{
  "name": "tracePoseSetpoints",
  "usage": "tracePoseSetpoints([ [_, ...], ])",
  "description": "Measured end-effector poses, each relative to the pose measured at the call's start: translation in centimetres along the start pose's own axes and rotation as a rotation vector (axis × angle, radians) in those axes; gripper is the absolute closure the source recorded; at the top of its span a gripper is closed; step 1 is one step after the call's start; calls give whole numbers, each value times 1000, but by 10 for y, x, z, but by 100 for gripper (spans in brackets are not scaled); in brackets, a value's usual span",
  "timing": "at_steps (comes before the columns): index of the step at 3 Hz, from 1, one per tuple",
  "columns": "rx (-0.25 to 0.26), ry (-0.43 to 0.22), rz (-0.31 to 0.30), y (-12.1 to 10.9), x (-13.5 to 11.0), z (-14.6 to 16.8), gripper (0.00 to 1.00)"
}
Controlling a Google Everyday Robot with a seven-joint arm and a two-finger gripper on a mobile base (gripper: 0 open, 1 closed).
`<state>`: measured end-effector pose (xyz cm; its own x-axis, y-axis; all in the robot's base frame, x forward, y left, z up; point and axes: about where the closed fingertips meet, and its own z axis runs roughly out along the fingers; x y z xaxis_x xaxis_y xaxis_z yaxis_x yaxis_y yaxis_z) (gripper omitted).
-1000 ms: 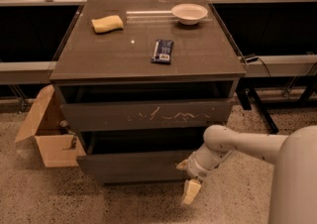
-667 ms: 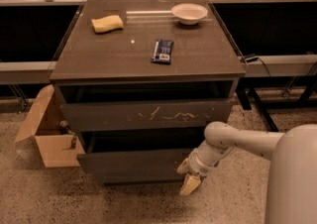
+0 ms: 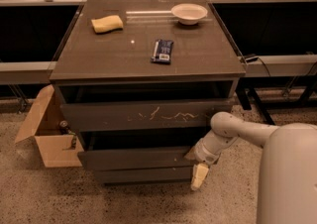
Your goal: Close middle drawer
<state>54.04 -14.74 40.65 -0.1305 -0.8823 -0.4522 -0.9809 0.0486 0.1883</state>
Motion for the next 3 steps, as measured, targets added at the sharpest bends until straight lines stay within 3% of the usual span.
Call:
tracePoseSetpoints([
  [2, 22, -2, -4, -21, 9, -14, 0],
  [3, 4, -55, -60, 6, -2, -25, 0],
])
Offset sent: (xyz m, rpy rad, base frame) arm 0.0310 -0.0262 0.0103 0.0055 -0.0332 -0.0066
